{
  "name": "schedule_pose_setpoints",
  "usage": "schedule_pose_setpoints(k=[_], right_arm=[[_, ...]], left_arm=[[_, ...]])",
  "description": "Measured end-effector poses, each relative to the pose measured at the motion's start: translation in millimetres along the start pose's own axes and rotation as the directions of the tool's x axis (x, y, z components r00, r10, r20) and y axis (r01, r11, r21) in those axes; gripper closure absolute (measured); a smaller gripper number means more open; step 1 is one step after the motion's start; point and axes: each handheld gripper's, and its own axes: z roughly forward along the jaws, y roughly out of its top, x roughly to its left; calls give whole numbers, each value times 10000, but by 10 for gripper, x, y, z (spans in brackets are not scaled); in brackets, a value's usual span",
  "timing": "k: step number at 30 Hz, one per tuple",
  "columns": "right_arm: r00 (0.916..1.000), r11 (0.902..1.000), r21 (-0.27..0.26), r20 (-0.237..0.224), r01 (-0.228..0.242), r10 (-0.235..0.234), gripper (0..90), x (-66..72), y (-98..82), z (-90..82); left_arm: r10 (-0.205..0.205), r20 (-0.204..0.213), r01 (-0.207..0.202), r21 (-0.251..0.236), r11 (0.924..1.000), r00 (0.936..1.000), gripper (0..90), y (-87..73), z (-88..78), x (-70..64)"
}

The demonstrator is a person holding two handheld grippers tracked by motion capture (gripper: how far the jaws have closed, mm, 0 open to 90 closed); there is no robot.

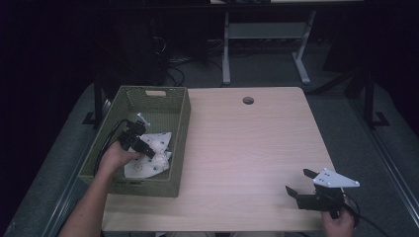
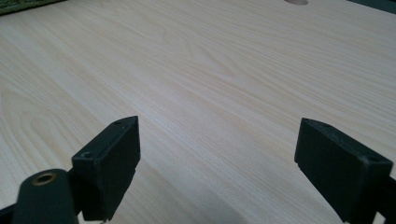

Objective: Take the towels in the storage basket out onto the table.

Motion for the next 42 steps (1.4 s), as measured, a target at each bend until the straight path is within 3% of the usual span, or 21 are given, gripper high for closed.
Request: schedule_pose_setpoints(k=[8,22,28,36,42], right_arm=[[10000,10000,-34,-17,-40,40,140,1,-1,-3],[10000,10000,-28,-19,-19,19,140,-4,-3,-11],[10000,10000,-57,12,17,-17,140,-10,-2,-19],[10000,10000,-47,13,-4,4,140,-11,-3,-24],[10000,10000,-67,30,8,-8,140,-16,-4,-24]], left_arm=[[244,-56,-241,396,9989,9997,382,11,64,-18],[563,-218,-542,866,9948,9982,650,39,133,-54],[899,-299,-863,1063,9906,9955,742,44,135,-69],[859,-311,-829,871,9927,9958,815,37,102,-64],[591,-214,-581,462,9972,9980,826,9,-4,-37]])
